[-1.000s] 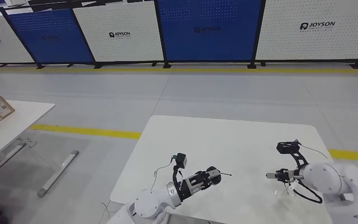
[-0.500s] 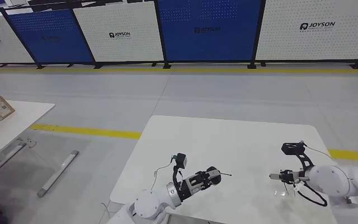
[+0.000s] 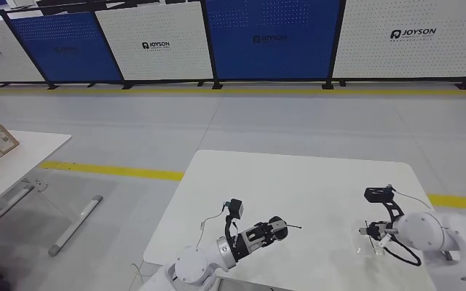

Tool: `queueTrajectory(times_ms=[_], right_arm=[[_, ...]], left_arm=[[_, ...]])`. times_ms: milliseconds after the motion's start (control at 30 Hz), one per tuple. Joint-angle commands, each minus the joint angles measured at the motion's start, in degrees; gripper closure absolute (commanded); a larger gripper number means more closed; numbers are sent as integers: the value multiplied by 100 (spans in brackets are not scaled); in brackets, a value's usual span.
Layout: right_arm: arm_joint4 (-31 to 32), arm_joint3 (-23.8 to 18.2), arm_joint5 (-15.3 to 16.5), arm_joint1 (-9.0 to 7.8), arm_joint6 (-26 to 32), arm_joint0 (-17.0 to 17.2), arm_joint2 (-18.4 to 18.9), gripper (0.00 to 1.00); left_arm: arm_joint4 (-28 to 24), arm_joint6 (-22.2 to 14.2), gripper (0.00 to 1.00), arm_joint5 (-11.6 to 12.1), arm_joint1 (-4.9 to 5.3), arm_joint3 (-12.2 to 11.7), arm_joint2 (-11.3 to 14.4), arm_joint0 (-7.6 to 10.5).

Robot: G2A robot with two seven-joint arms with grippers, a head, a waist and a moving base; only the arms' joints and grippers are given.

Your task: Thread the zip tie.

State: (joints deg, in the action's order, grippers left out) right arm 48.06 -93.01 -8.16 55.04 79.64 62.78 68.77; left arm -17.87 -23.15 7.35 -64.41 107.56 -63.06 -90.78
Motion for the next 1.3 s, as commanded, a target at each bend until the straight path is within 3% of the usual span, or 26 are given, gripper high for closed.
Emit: queueTrajectory(times_ms=[0, 100, 367, 833, 1267], right_arm=[[2, 20, -73, -20, 0, -35, -76, 59], [-58, 116, -148, -44, 0, -138, -224, 56], [-208, 464, -267, -74, 0, -526, -711, 69], [-625, 1169, -496, -80, 0, -1145, -1512, 71], [-862, 1581, -659, -84, 0, -1479, -1933, 78]], left_arm=[[0, 0, 100, 0, 0, 0, 0, 0], [0, 0, 100, 0, 0, 0, 0, 0], [0, 0, 100, 0, 0, 0, 0, 0], [0, 0, 100, 0, 0, 0, 0, 0], [0, 0, 100, 0, 0, 0, 0, 0]])
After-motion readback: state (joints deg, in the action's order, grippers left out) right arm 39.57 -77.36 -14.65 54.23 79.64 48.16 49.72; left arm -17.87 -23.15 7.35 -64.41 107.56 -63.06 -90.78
